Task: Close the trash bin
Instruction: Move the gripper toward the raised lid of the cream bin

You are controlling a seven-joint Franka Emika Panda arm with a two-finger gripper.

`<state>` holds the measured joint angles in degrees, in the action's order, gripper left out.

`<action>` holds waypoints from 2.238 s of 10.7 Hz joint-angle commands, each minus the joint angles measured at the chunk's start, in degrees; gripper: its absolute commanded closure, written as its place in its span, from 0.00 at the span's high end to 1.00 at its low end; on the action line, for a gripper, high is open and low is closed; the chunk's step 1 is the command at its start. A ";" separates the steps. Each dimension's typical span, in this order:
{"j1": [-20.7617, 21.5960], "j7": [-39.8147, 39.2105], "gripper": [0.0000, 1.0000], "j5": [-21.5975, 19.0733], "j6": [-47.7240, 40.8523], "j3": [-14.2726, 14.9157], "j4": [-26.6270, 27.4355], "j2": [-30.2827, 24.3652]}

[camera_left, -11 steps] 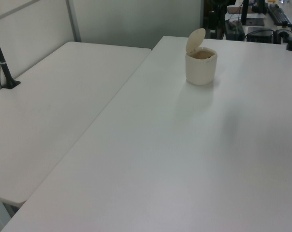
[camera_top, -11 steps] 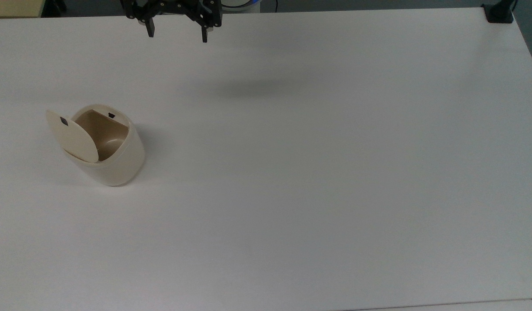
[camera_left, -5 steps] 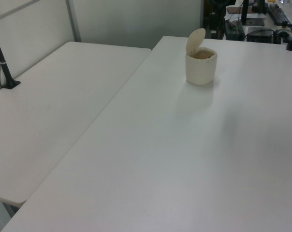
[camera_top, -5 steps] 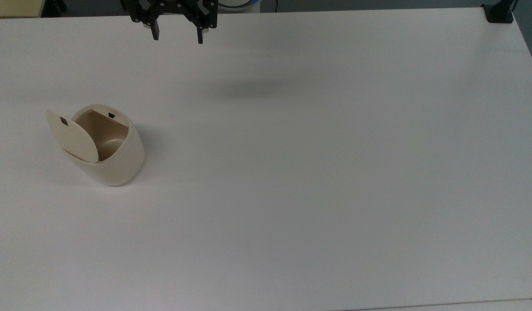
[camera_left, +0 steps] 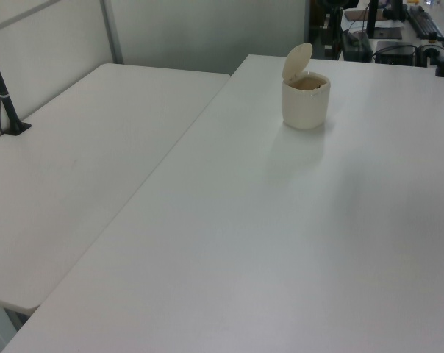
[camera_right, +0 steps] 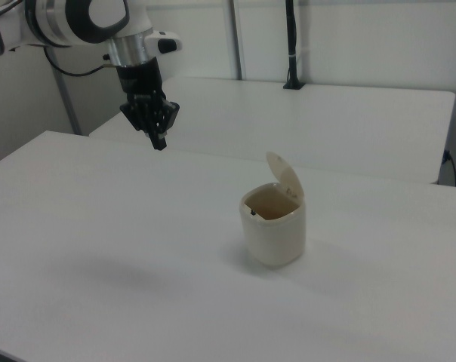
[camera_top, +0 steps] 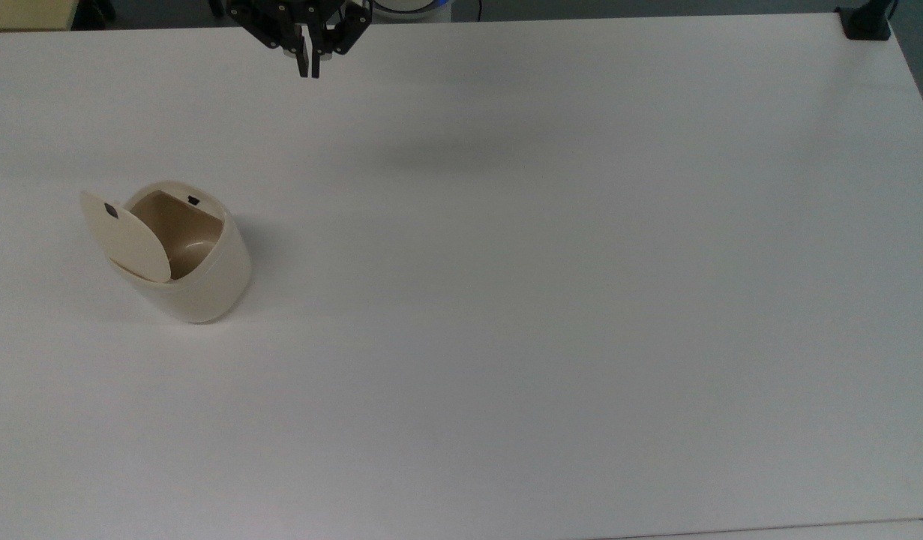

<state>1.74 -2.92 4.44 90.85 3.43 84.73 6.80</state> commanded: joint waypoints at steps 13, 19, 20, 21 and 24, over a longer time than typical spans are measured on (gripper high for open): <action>-2.70 -1.21 0.10 0.39 2.05 0.44 1.84 0.67; -4.55 -1.21 0.11 0.39 4.77 0.52 2.72 2.08; -4.81 -1.21 0.11 0.39 5.47 0.52 3.16 2.08; -4.90 -1.04 0.11 0.39 6.35 0.52 3.86 2.08; -4.91 -0.86 0.11 0.39 6.80 0.52 3.95 2.69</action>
<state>-3.44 -3.08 4.45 95.87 3.61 87.20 9.79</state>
